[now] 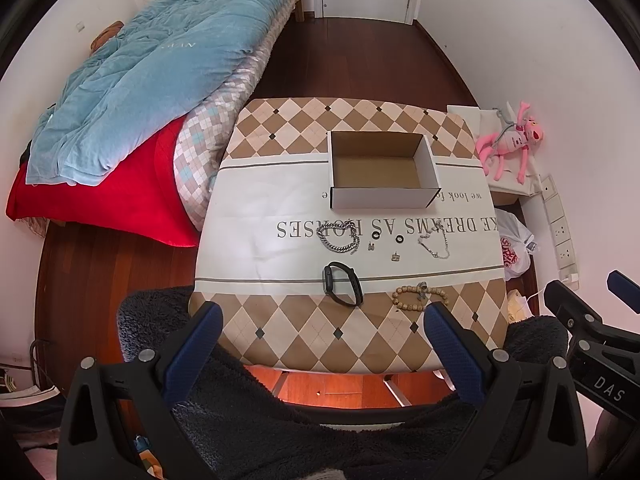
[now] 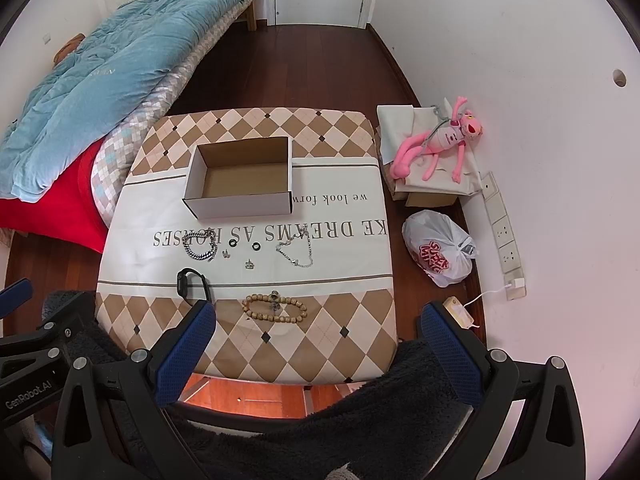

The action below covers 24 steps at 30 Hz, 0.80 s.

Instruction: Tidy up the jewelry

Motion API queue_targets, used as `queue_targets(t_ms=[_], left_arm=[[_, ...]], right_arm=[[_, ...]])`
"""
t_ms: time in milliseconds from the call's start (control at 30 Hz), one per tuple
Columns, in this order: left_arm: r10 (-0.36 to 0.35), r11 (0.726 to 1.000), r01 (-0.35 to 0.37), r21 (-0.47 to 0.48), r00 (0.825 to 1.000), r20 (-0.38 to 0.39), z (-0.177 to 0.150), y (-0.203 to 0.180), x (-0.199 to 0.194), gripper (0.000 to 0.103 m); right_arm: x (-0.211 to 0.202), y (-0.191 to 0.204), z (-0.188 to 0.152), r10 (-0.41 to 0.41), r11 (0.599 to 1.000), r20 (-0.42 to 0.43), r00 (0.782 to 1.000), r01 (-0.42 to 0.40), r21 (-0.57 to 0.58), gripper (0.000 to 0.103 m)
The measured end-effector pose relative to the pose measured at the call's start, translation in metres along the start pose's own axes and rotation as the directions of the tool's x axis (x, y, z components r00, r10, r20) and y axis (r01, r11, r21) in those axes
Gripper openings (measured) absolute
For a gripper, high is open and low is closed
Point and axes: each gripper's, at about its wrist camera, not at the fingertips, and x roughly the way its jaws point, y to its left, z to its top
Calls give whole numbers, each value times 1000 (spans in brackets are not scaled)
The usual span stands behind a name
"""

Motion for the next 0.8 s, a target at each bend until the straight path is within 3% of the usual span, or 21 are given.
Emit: queue_targets(t_ms=[800], left_arm=[[-15, 1000, 15, 1, 1000, 20, 4, -2, -8, 102]], right_arm=[[-12, -1, 7, -2, 1000, 12, 1000, 2, -2, 103]])
